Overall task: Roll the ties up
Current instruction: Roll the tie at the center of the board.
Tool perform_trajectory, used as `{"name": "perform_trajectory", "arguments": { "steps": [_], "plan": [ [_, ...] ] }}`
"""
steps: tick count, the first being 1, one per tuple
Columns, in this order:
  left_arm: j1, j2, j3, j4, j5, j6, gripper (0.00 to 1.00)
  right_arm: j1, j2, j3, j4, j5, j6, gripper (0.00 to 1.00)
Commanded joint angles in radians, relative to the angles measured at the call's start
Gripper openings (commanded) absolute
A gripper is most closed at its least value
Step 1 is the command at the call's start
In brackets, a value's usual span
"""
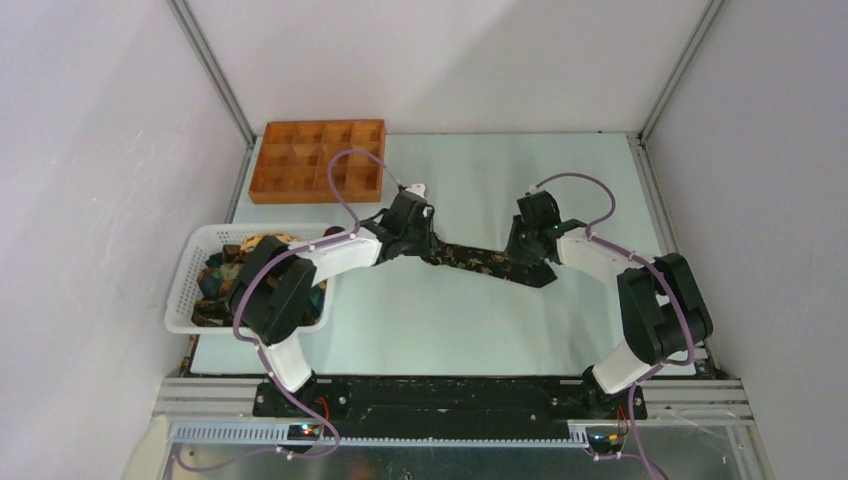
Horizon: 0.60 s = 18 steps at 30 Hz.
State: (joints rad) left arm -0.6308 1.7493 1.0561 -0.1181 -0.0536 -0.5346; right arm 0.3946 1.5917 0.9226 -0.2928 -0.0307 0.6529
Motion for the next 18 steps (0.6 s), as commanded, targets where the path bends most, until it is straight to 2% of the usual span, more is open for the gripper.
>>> {"name": "perform_trajectory", "arguments": {
  "steps": [1, 9, 18],
  "plan": [
    [-0.034, 0.031, 0.069, -0.081, -0.111, 0.057, 0.41, -0.011, 0.016, -0.019, -0.004, 0.06, -0.022, 0.24],
    [-0.075, 0.068, 0.133, -0.147, -0.23, 0.08, 0.4, -0.007, 0.083, -0.038, -0.004, 0.08, -0.015, 0.21],
    [-0.079, 0.065, 0.138, -0.158, -0.281, 0.086, 0.4, 0.009, 0.087, -0.087, -0.009, 0.081, 0.016, 0.19]
  ]
}}
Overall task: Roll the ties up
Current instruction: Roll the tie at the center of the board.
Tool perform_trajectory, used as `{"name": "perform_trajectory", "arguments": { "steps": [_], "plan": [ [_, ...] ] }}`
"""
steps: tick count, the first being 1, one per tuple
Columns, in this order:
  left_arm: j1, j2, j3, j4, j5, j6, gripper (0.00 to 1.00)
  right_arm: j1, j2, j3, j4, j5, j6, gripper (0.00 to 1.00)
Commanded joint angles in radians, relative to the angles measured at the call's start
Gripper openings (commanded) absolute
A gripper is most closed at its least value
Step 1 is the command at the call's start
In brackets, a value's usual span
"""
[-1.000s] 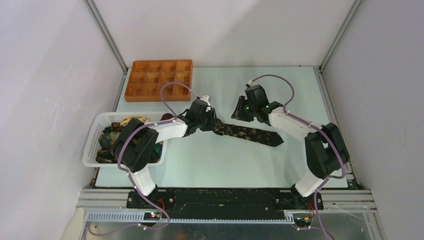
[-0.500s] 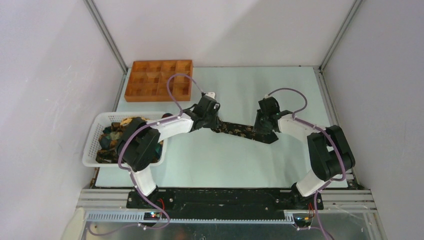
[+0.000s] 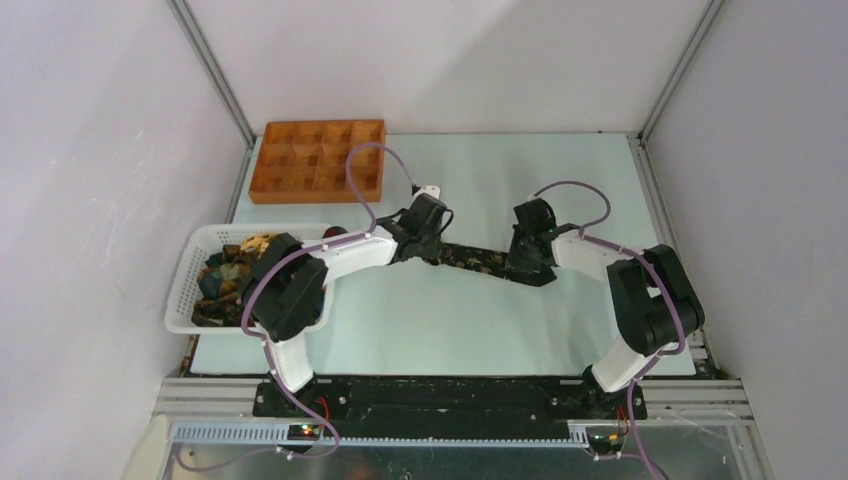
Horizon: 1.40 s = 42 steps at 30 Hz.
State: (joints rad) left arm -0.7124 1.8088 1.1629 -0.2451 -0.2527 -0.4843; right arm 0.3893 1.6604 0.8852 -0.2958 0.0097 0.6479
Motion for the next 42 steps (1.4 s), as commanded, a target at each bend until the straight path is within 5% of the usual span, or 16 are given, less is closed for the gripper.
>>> {"name": "perform_trajectory", "arguments": {
  "steps": [1, 15, 29, 42],
  "plan": [
    [0.001, 0.006, 0.033, -0.033, -0.084, 0.035, 0.4, 0.017, 0.015, -0.054, -0.01, 0.039, 0.027, 0.19],
    [-0.02, 0.022, 0.068, -0.059, -0.157, 0.048, 0.38, 0.075, -0.077, -0.109, -0.015, 0.003, 0.07, 0.19],
    [-0.037, 0.059, 0.107, -0.071, -0.197, 0.053, 0.38, -0.077, -0.248, -0.094, 0.016, -0.013, 0.069, 0.3],
    [-0.094, 0.128, 0.19, -0.124, -0.315, 0.095, 0.38, -0.109, -0.091, -0.086, -0.006, 0.029, 0.066, 0.31]
  ]
}}
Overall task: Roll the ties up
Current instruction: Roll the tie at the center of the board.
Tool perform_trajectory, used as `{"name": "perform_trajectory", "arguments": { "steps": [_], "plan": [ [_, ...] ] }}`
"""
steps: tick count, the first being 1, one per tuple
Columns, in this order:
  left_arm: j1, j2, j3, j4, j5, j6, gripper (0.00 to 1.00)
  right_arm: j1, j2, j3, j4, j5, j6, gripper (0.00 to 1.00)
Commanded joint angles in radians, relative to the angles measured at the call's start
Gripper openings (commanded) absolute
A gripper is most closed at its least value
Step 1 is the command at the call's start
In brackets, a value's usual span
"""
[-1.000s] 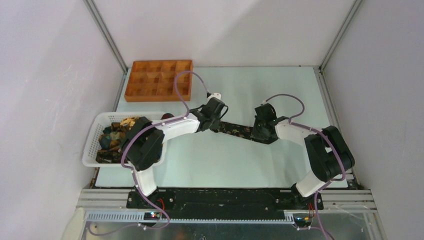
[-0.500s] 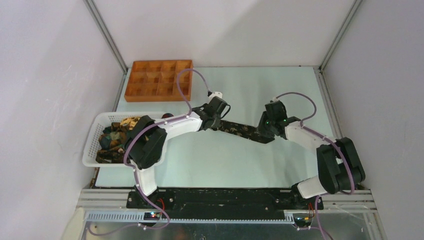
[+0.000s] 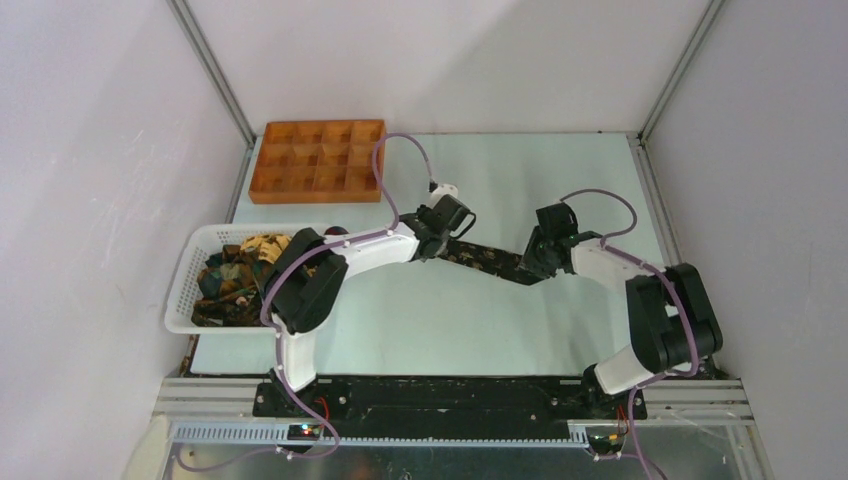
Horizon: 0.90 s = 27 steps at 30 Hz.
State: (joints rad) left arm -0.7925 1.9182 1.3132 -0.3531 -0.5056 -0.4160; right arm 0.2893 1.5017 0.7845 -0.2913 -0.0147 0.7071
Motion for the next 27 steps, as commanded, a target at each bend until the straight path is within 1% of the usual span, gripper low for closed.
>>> {"name": "perform_trajectory", "arguments": {
  "steps": [1, 4, 9, 17, 27],
  "plan": [
    [-0.015, 0.019, 0.04, -0.017, -0.064, 0.027, 0.37, -0.01, 0.077, 0.017, -0.009, 0.066, 0.008, 0.31],
    [-0.017, 0.019, 0.042, -0.019, -0.074, 0.032, 0.37, -0.005, 0.086, 0.019, -0.031, 0.092, 0.019, 0.24],
    [-0.021, 0.019, 0.045, -0.022, -0.092, 0.039, 0.37, 0.008, 0.084, 0.017, -0.067, 0.102, 0.019, 0.2],
    [-0.025, 0.028, 0.054, -0.035, -0.121, 0.043, 0.37, 0.083, 0.051, -0.012, -0.129, 0.086, 0.025, 0.17],
    [-0.028, 0.023, 0.051, -0.032, -0.14, 0.053, 0.37, 0.203, -0.033, -0.093, -0.147, 0.061, 0.097, 0.16]
  ]
}}
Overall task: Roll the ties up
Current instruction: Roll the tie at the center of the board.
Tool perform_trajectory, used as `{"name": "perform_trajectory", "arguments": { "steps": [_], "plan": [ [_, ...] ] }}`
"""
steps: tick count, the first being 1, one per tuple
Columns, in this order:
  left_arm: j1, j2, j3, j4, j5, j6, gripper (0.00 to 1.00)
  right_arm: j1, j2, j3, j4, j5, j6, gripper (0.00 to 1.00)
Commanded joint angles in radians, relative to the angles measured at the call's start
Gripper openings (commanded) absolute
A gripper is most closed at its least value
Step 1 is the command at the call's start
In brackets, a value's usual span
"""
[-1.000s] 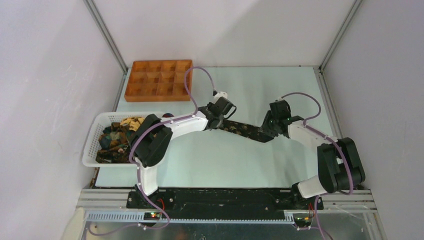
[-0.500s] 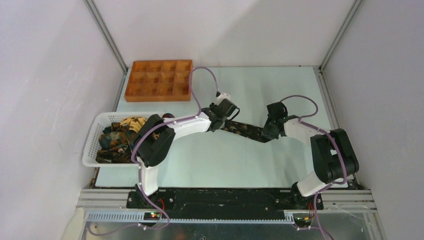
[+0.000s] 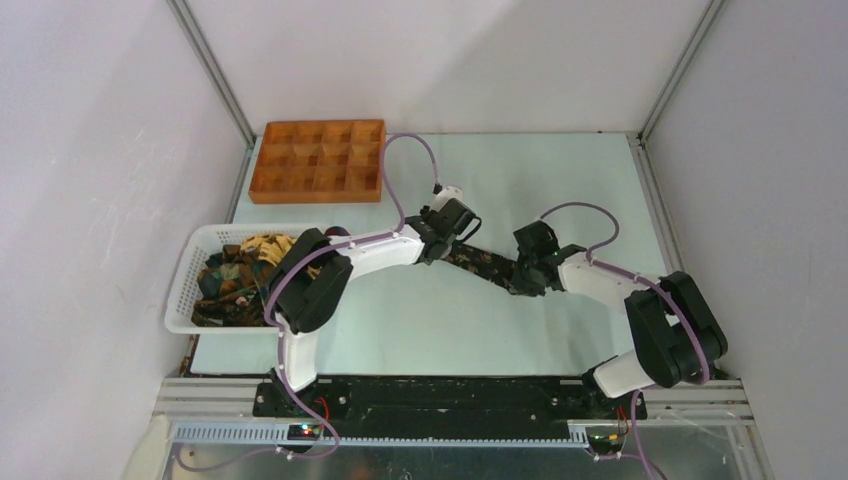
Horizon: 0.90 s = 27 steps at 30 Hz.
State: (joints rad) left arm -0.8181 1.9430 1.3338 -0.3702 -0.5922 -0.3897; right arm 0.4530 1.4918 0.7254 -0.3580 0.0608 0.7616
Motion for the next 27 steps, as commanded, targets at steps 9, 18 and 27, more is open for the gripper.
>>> {"name": "perform_trajectory", "arguments": {
  "steps": [9, 18, 27],
  "plan": [
    [-0.034, 0.049, 0.073, -0.031, -0.138, 0.076, 0.36, 0.017, -0.155, -0.034, -0.053, -0.048, 0.035, 0.17],
    [-0.089, 0.105, 0.1, -0.031, -0.277, 0.167, 0.34, -0.065, -0.275, -0.035, -0.048, -0.081, 0.001, 0.18],
    [-0.131, 0.142, 0.113, -0.03, -0.281, 0.209, 0.34, -0.12, -0.303, -0.035, -0.056, -0.086, -0.013, 0.18]
  ]
}}
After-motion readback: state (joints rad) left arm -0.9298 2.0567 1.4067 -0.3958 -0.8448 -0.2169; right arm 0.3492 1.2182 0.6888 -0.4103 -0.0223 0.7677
